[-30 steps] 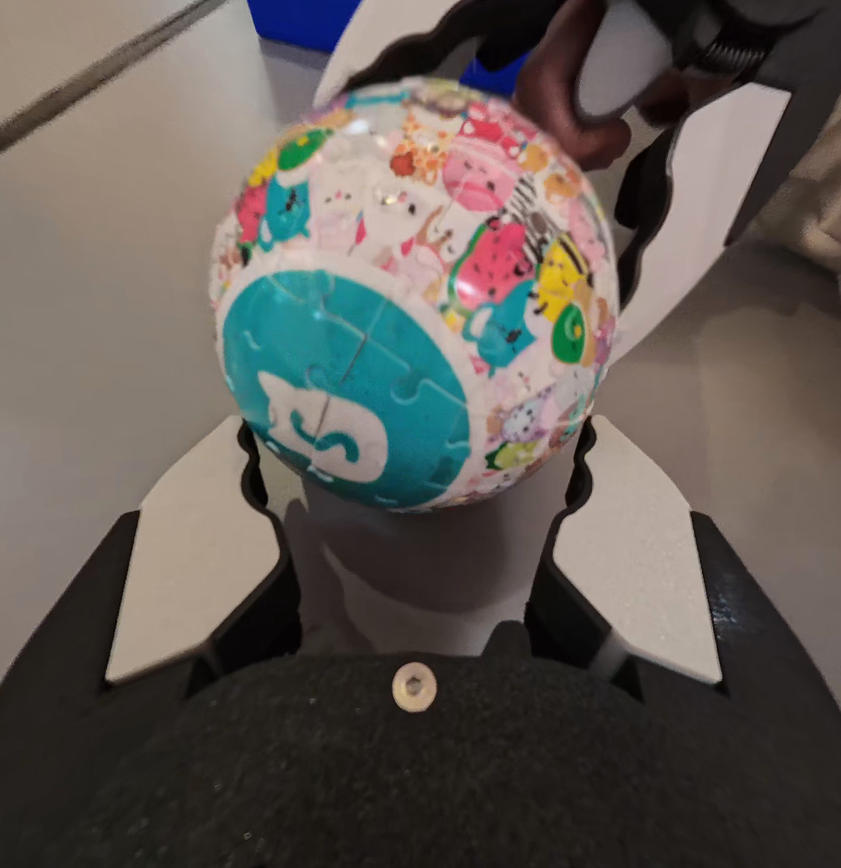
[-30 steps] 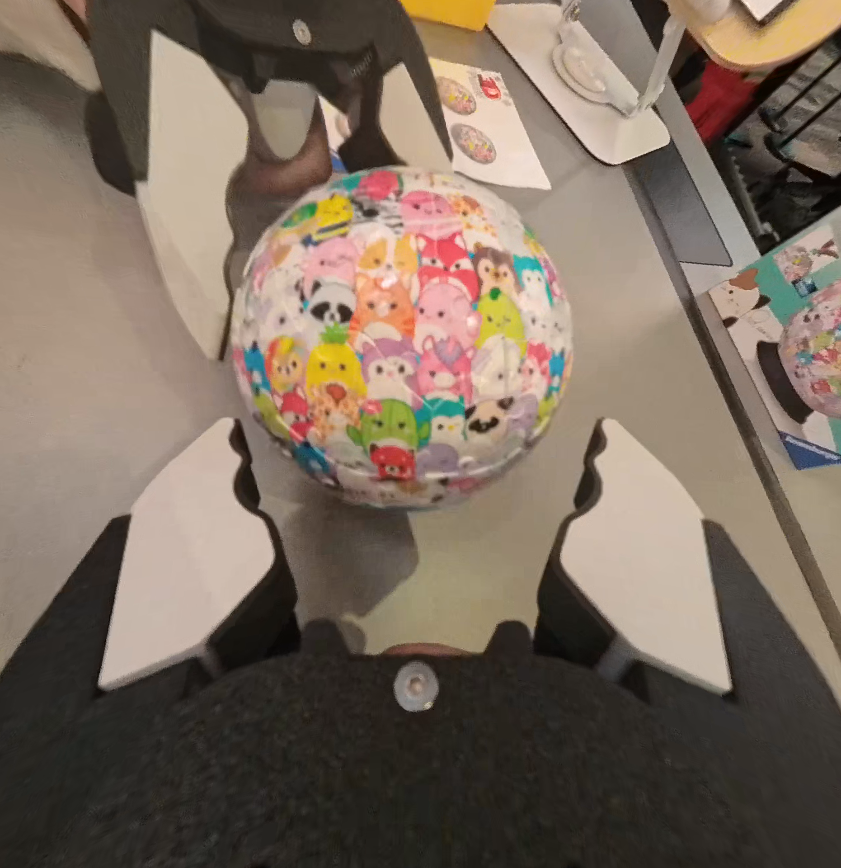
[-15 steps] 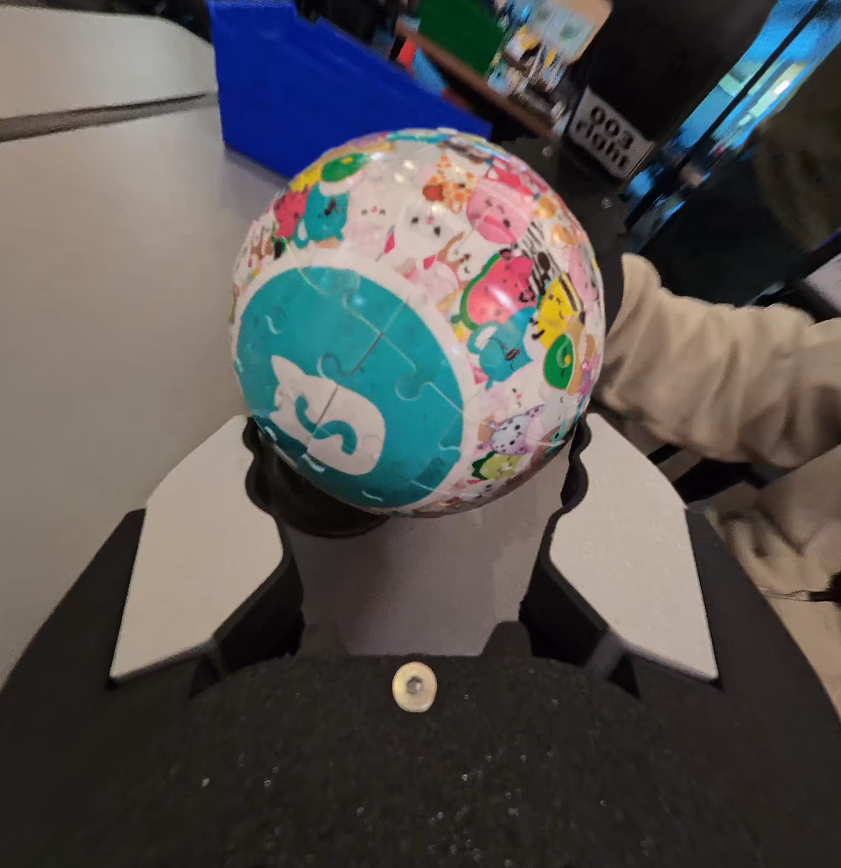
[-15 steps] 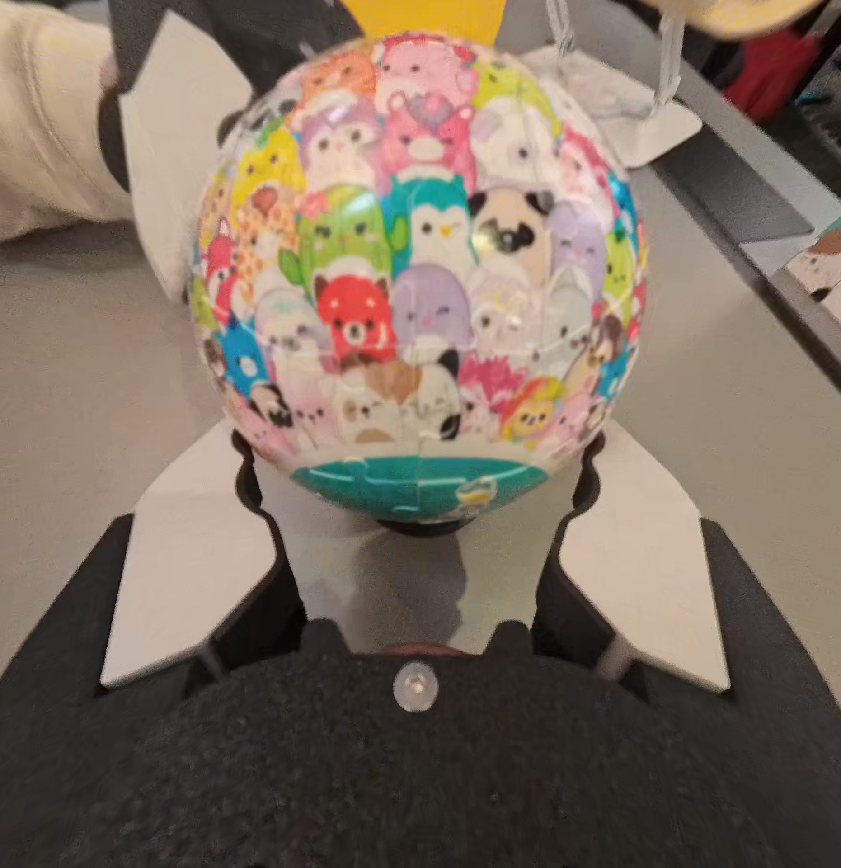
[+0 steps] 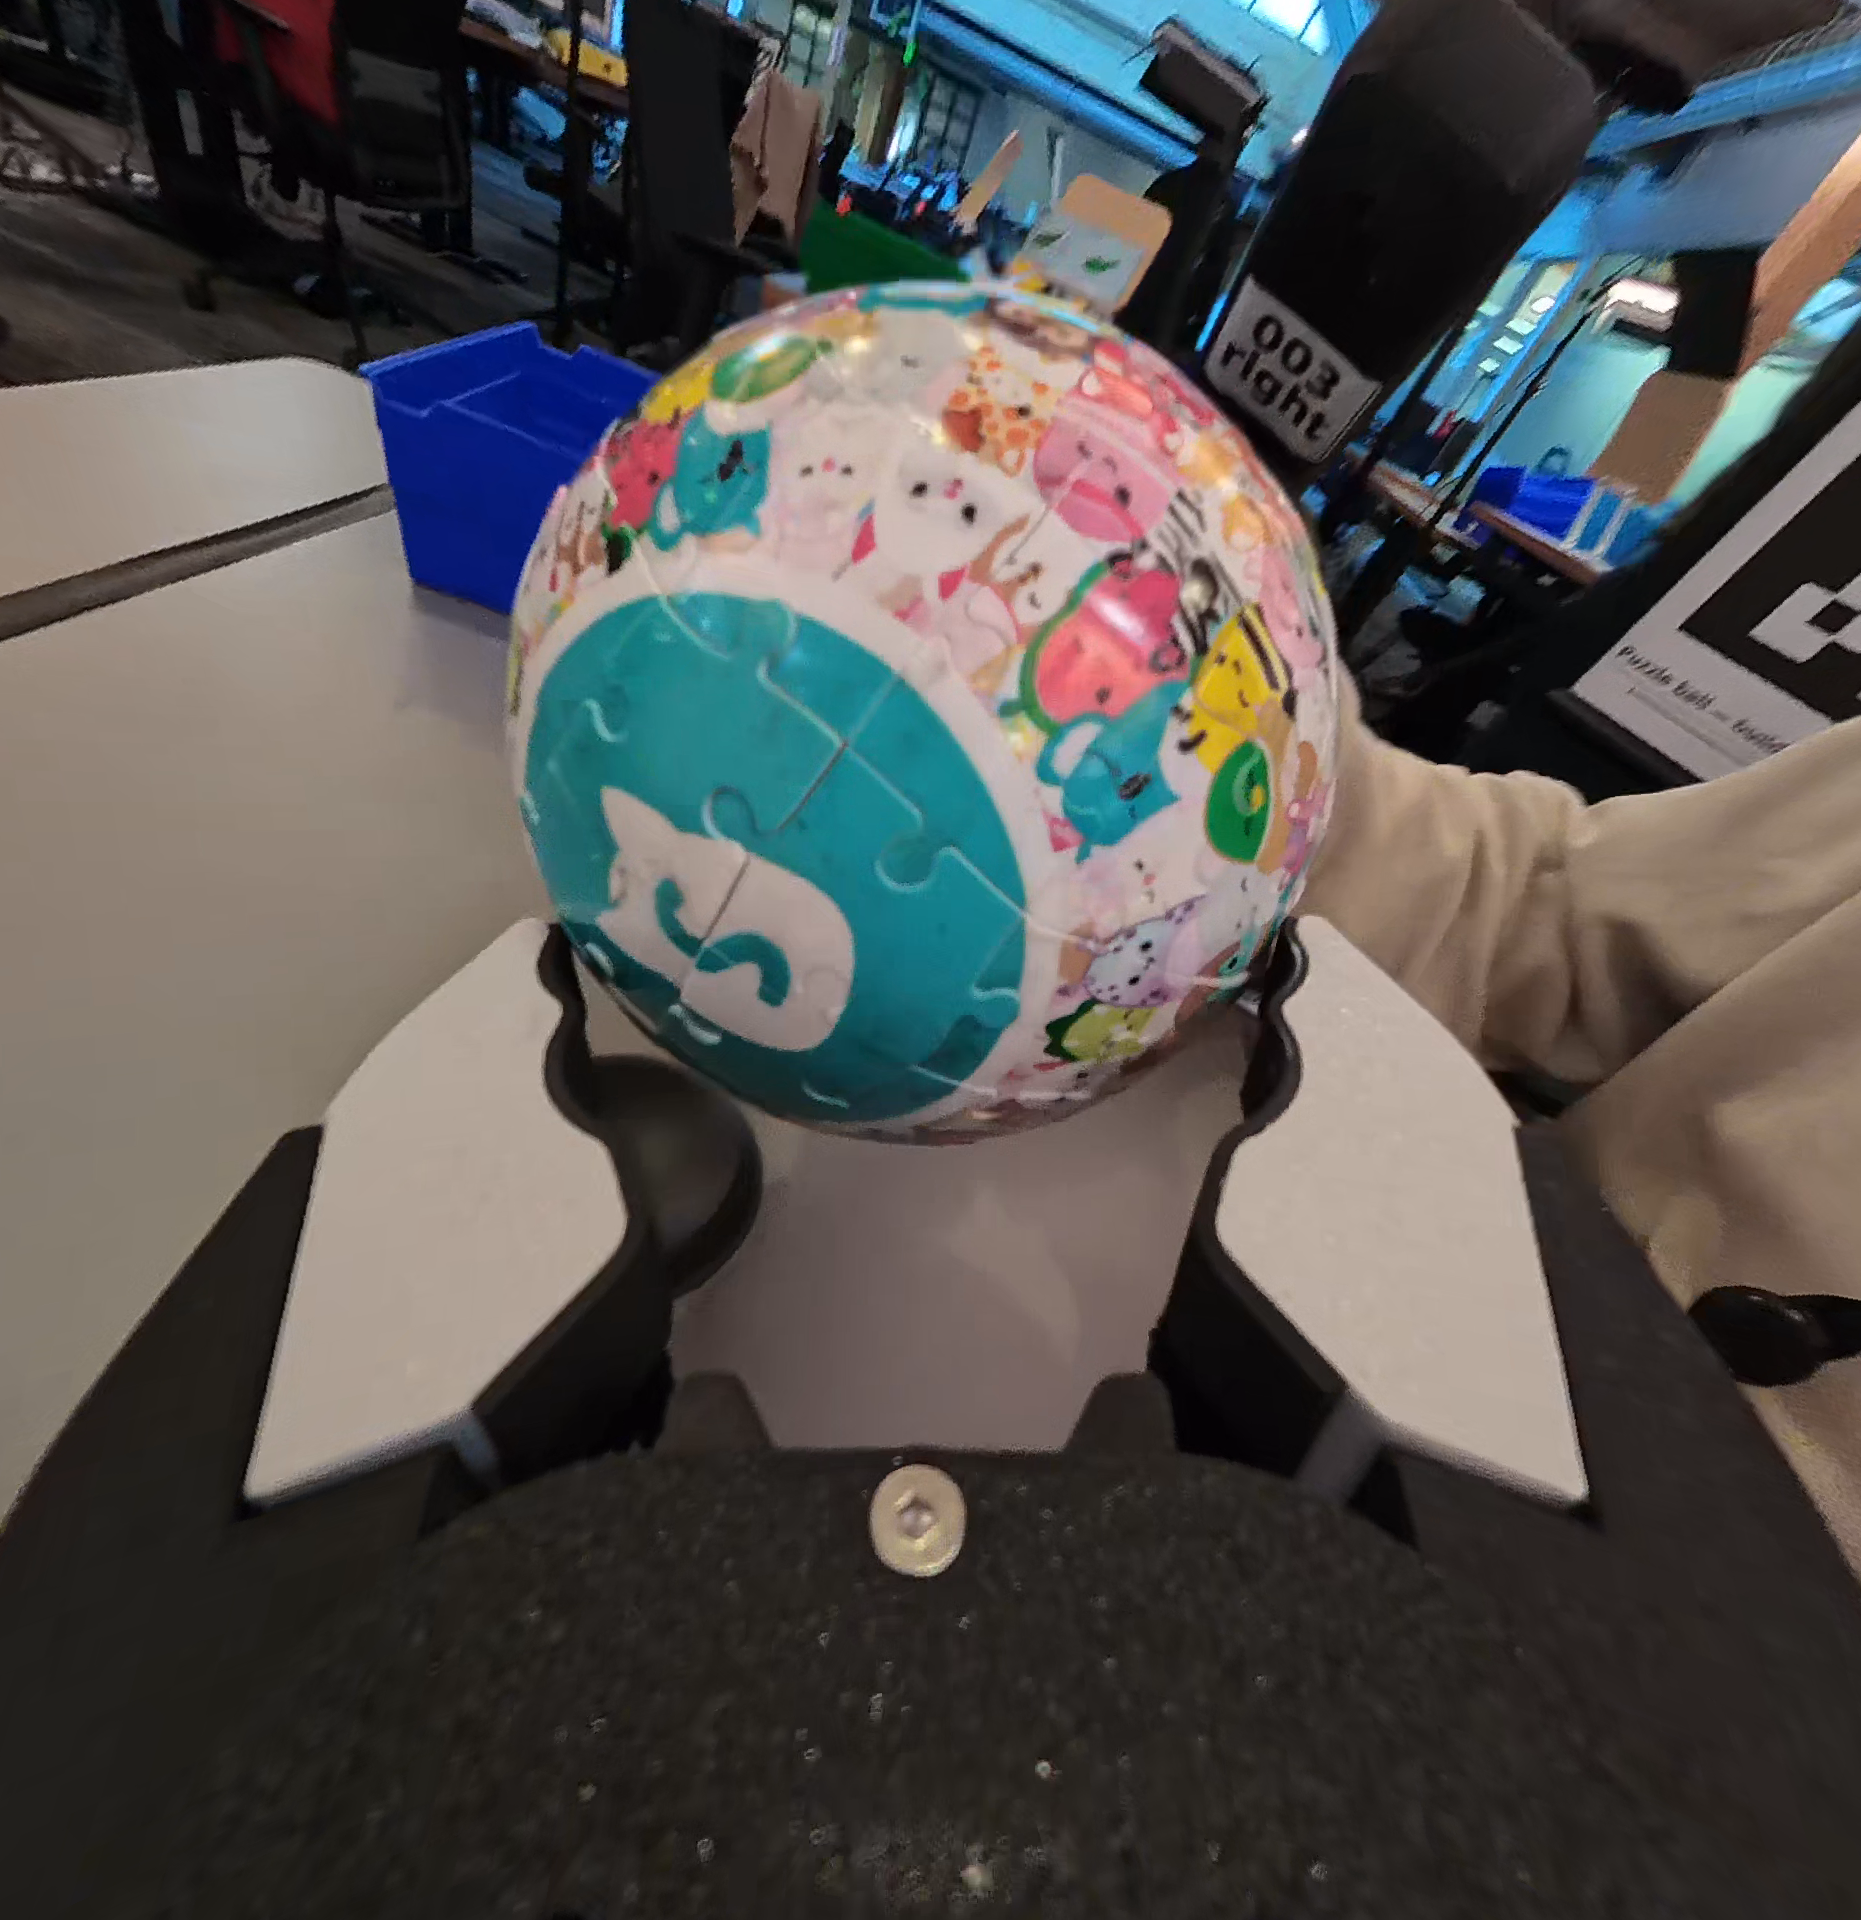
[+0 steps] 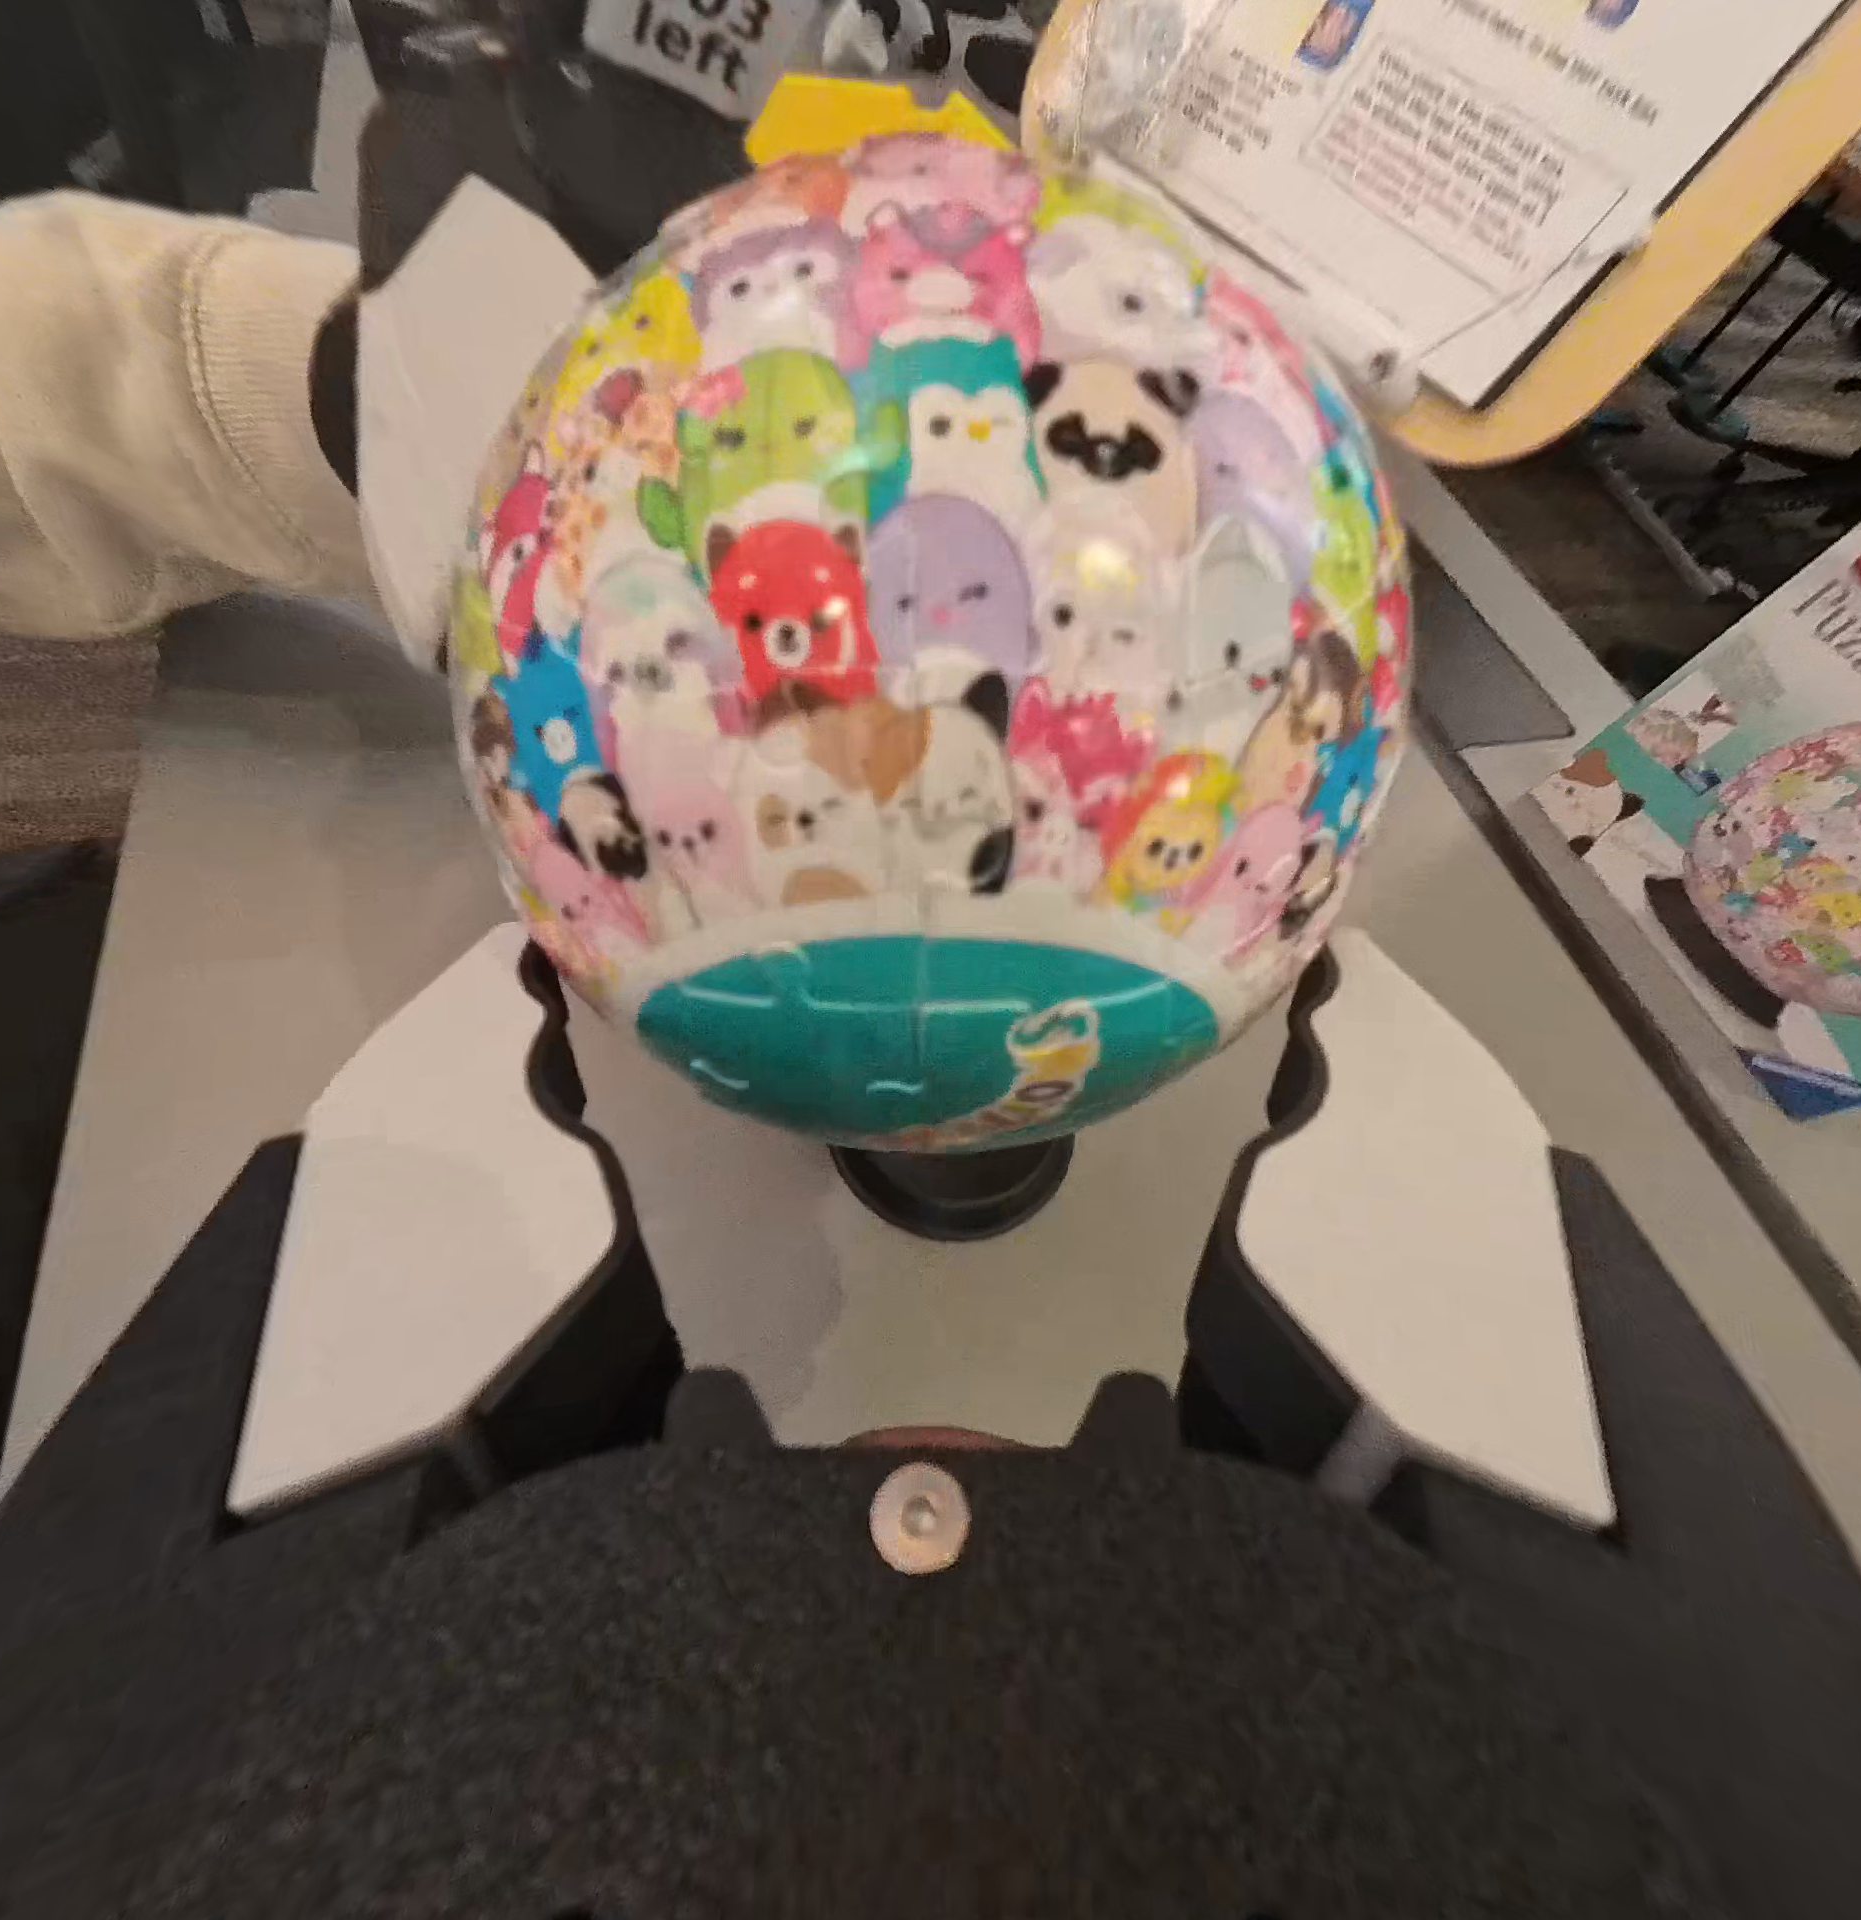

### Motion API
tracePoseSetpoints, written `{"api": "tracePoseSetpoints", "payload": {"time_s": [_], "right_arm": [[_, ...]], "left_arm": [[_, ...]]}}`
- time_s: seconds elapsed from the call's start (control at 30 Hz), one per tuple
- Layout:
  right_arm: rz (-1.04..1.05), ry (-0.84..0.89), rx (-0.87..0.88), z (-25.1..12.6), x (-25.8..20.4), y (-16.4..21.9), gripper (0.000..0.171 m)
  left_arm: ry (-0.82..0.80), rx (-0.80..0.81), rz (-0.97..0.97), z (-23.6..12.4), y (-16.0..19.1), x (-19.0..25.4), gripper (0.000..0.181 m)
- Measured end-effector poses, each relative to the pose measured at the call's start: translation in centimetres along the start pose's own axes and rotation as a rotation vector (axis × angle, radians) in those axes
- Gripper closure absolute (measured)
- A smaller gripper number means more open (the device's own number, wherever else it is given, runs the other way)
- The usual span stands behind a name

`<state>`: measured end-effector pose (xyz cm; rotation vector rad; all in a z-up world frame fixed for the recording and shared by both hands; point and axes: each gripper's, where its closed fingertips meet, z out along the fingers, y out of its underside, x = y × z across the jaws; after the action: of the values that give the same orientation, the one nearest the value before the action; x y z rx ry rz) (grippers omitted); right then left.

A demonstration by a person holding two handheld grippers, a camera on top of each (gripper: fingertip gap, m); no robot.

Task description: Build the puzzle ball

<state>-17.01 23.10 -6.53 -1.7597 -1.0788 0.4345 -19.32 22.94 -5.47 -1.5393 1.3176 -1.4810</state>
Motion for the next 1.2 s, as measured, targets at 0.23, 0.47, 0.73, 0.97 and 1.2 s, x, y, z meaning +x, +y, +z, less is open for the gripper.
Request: {"api": "tracePoseSetpoints", "payload": {"time_s": [0.23, 0.47, 0.73, 0.97, 1.2], "right_arm": [[0.209, -0.097, -0.258, 5.2, 1.0, 9.5, 0.045], [0.211, -0.08, -0.312, 5.8, 2.5, 12.7, 0.043], [0.376, -0.189, 0.004, 2.6, 2.9, 8.3, 0.048], [0.345, -0.248, -0.002, 5.9, 0.6, 9.5, 0.045], [0.304, -0.219, -0.005, 5.8, 0.9, 9.6, 0.046]], "left_arm": [[-0.18, -0.2, 0.001, 1.6, 3.5, -5.8, 0.061], [-0.268, -0.343, 0.094, 2.8, 5.1, -8.5, 0.062], [-0.252, -0.298, 0.096, 2.3, 6.0, -7.0, 0.063], [-0.319, -0.359, 0.271, 2.8, 5.0, -6.7, 0.064], [-0.33, -0.339, 0.293, 2.9, 5.0, -6.9, 0.064]]}}
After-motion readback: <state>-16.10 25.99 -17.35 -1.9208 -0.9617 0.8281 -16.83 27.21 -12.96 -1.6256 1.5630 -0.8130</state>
